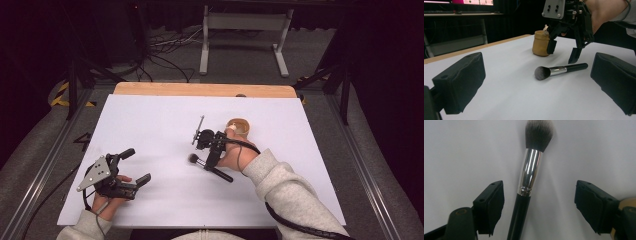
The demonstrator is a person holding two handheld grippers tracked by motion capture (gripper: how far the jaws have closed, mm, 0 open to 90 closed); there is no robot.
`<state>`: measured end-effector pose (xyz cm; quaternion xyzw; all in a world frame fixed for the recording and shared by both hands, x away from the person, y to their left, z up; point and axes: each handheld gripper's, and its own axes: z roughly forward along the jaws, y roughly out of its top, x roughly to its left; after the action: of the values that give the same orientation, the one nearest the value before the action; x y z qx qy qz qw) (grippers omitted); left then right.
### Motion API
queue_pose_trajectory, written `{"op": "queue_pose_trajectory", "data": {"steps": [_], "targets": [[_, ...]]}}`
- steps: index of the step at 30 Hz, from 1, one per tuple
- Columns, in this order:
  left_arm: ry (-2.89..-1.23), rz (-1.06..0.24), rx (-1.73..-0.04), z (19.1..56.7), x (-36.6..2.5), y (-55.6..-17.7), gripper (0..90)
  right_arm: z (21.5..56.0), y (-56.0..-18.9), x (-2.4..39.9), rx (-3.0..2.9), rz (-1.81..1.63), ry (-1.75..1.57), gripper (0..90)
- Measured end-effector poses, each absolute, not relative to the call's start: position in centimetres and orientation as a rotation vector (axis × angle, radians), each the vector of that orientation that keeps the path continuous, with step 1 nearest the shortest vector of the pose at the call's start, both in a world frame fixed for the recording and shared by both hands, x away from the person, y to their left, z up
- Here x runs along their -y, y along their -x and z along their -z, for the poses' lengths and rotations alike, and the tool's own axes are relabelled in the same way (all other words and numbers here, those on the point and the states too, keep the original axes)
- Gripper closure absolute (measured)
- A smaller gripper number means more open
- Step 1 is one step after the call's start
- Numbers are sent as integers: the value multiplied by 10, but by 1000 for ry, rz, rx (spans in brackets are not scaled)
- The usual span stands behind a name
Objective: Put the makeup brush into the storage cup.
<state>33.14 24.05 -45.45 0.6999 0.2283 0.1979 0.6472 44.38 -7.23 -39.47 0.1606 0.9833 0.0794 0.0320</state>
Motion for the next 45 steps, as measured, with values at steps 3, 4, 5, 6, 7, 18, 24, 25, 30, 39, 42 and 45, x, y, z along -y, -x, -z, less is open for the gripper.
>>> {"op": "queue_pose_trajectory", "data": {"steps": [3, 4, 5, 6, 7, 18, 24, 25, 30, 39, 42, 45], "targets": [[-1592, -451, -521, 454, -241, -331, 2, 400, -444, 72, -3040, -234, -512, 268], [-1592, -449, -521, 454, -241, -331, 2, 401, -445, 72, -3044, -225, -519, 276], [-1592, -451, -520, 454, -241, -331, 2, 402, -445, 72, -3044, -220, -519, 282], [-1590, -452, -521, 454, -241, -331, 2, 404, -445, 72, -3044, -220, -528, 285], [-1593, -452, -519, 454, -241, -331, 2, 405, -445, 72, -3043, -205, -527, 291], [-1589, -448, -519, 454, -241, -331, 2, 414, -445, 71, -3068, -203, -585, 391], [-1586, -449, -519, 454, -241, -331, 2, 415, -444, 69, -3082, -187, -606, 496], [-1586, -448, -519, 454, -241, -331, 2, 415, -445, 69, -3083, -187, -618, 518], [-1585, -444, -520, 454, -241, -331, 2, 415, -445, 68, -3085, -183, -651, 596], [-1583, -445, -520, 454, -241, -331, 2, 418, -447, 67, -3108, -174, -667, 695], [-1583, -444, -520, 454, -241, -331, 2, 418, -446, 67, -3104, -168, -676, 710], [-1586, -451, -515, 454, -241, -332, 2, 418, -447, 67, -3095, -169, -708, 720]]}}
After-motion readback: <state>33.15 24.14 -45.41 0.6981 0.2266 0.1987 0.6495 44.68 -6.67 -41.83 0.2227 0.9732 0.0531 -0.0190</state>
